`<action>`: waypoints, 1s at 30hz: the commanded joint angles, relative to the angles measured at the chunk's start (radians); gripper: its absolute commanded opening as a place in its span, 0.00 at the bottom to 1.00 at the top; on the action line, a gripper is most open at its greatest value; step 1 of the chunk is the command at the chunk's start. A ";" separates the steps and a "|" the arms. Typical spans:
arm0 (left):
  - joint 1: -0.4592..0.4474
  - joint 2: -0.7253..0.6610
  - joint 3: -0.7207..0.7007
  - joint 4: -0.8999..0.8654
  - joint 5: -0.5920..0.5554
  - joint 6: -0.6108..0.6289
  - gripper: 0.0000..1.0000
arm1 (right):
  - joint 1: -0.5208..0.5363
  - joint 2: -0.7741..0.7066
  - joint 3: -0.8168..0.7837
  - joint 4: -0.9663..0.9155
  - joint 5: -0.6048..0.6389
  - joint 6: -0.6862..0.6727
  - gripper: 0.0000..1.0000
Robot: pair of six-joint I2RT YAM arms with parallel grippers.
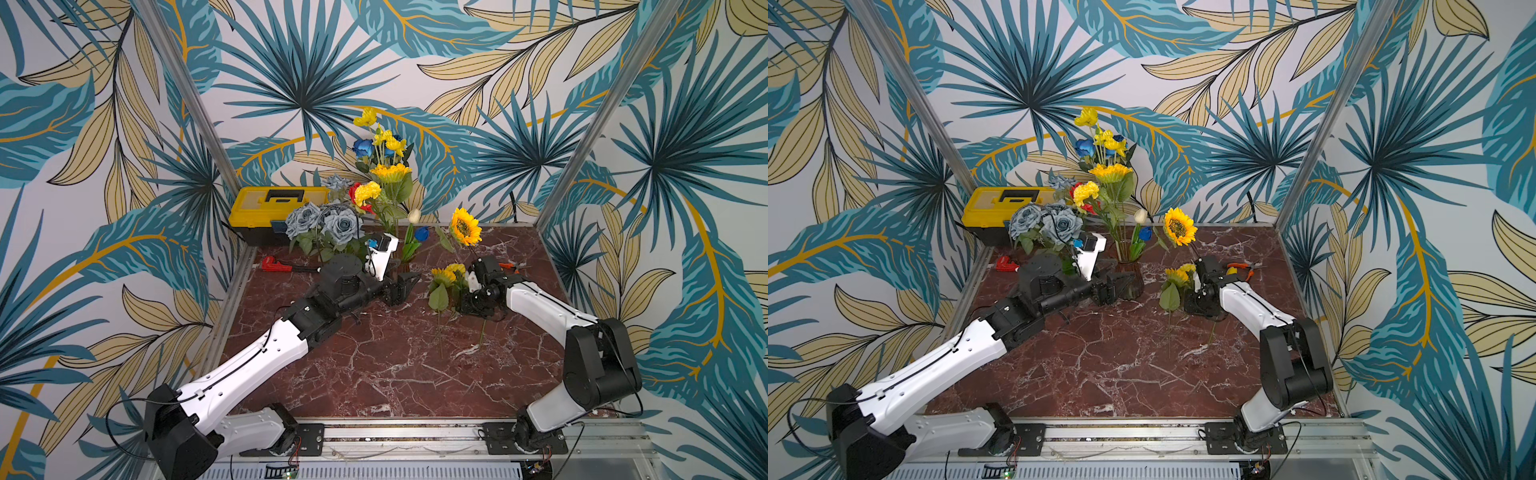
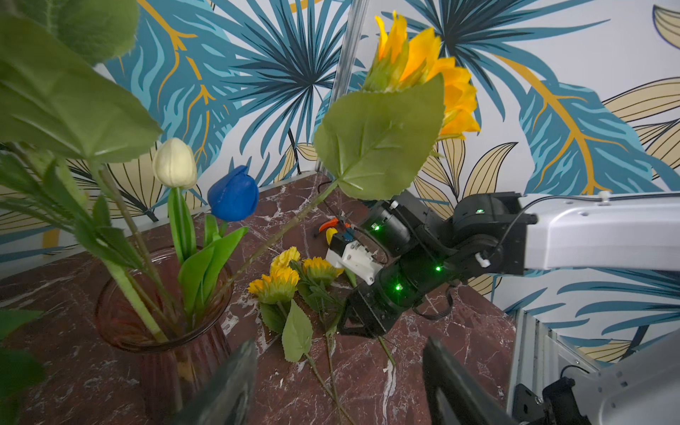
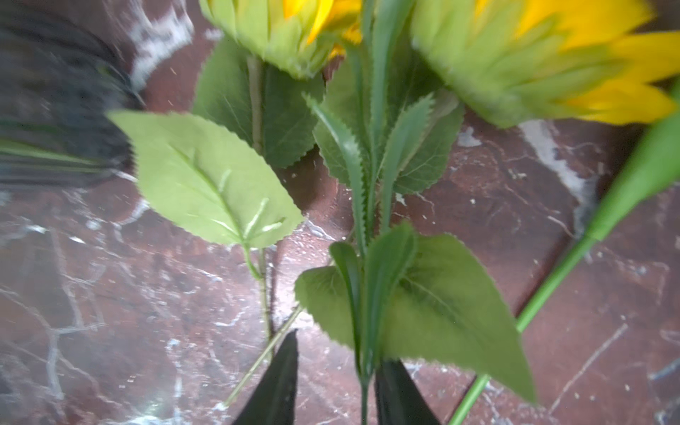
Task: Pick out yellow flowers from the vase
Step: Place the flower at the center of the board, then pick up the flower from the vase.
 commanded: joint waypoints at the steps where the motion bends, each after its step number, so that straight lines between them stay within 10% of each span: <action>1: -0.003 0.035 0.046 -0.001 -0.020 0.033 0.72 | -0.002 -0.090 -0.030 -0.019 0.018 0.019 0.45; 16: -0.004 0.218 0.214 -0.001 -0.063 0.209 0.72 | -0.002 -0.542 -0.208 0.033 0.116 0.071 0.59; 30: -0.004 0.390 0.347 0.039 -0.104 0.450 0.72 | -0.002 -0.620 -0.248 -0.015 0.124 0.094 0.60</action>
